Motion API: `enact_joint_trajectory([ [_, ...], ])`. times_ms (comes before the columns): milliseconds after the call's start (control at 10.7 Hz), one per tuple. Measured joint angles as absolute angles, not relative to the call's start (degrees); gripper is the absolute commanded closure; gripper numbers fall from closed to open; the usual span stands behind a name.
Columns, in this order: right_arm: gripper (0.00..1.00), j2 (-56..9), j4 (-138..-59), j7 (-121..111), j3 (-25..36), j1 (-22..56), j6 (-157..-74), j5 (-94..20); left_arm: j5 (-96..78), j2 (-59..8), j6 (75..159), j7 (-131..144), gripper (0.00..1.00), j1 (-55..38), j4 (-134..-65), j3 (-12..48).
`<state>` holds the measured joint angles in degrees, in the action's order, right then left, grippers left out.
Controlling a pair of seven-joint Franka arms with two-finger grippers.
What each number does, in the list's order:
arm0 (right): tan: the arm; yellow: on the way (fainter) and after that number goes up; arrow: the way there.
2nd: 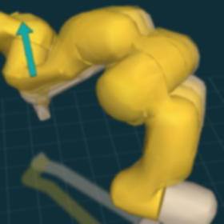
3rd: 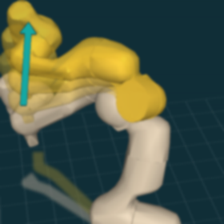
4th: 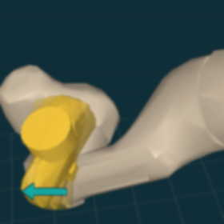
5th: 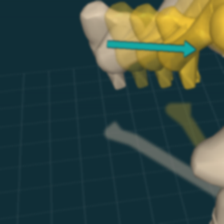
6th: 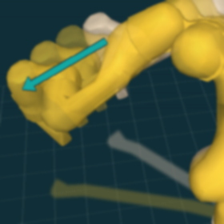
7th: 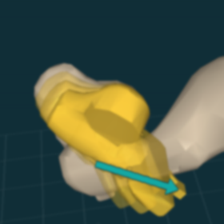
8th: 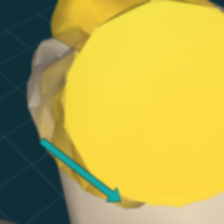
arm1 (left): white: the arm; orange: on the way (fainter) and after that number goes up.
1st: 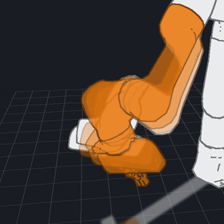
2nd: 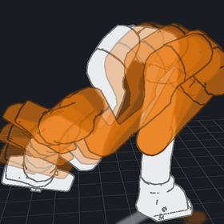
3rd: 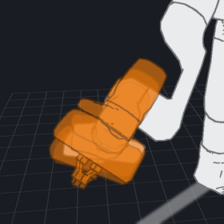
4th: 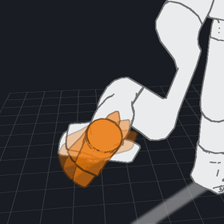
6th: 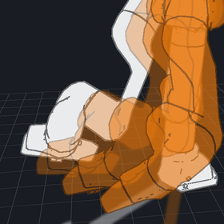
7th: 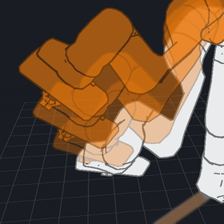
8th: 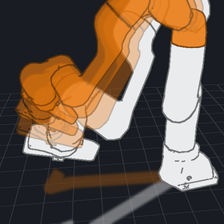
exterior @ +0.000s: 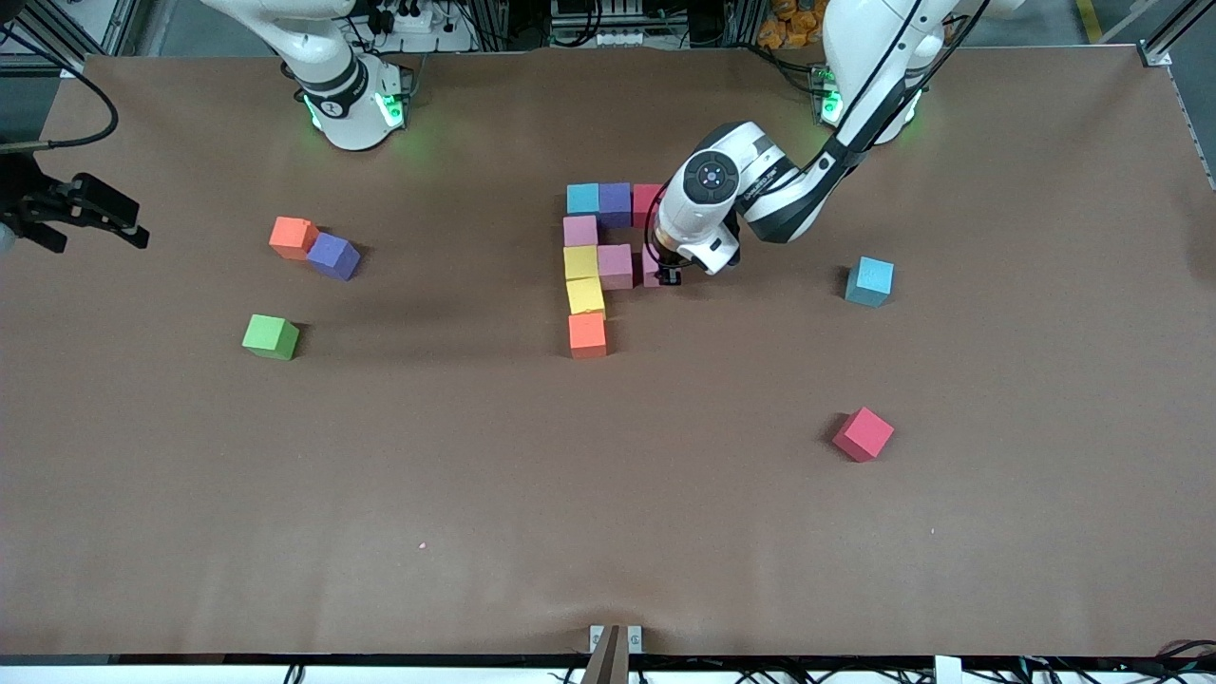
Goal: Arrange 11 blocks into digit 3
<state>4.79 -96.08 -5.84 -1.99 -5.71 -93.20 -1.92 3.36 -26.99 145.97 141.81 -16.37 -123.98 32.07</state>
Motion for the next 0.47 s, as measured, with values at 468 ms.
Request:
enact_joint_trajectory([
  [468,0.0,4.2,-96.1,-6.1,-2.0,-5.7,-94.2,-1.9,3.4,-27.8,146.0,141.8,1.0,-17.2,-122.9,32.1],
])
